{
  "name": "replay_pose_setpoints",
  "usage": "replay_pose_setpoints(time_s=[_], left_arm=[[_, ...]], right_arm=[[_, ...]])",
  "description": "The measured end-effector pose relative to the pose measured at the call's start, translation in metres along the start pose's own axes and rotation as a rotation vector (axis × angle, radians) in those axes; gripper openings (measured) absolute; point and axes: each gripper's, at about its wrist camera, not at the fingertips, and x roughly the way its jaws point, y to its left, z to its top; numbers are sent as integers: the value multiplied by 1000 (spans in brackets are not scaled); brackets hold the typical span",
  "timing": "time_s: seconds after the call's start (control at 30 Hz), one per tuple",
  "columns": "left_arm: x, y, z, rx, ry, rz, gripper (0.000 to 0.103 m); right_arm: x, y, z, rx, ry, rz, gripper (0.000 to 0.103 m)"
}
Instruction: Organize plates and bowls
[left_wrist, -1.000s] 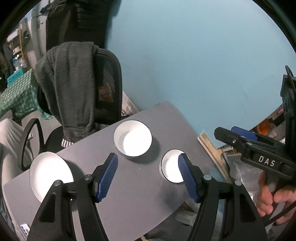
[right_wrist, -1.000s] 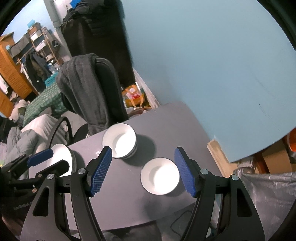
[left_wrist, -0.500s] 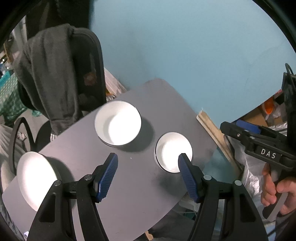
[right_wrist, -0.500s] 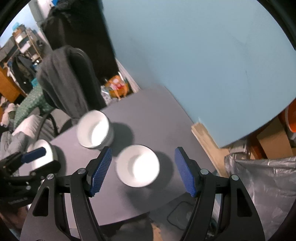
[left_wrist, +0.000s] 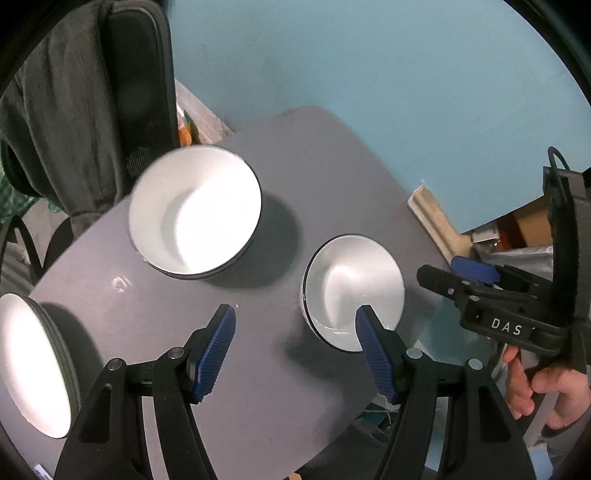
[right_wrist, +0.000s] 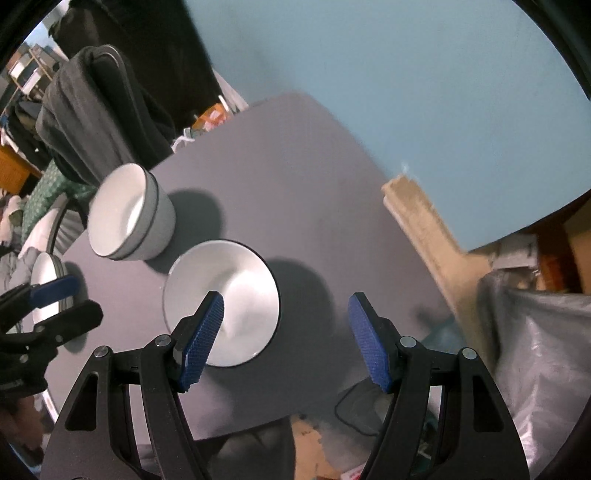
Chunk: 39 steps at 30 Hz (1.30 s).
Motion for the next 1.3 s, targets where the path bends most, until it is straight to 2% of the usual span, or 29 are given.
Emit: replay_pose_setpoints(time_s=[0.33,0.6,0.7,0.77,0.8,0.97,1.1,1.3], left_arm=[[54,-6,-4,6,73,19,69],[78,-7,-3,-4,90,22,66],[84,-5,-2,-19,112,12,50],[88,-6,-2,-25,123,-1,49],[90,-5,-2,-27,123,-1,45],[100,-3,0,-43,159,-22,20],[99,-3,0,-50,164,-43,14],[96,1,-3,-49,167,-28,12]], right_arm=[[48,-8,-5,10,93,45,70],[72,-12,-7,4,146,63,69],[78,-14,-8,-1,166,64,61],[80,-15,-8,-3,180,71,52],[81,-15,-8,-4,185,81,50],[82,-17,-4,-3,205,92,30],[81,-14,-3,-10,223,108,16],[79,-4,-4,-58,236,101,12]])
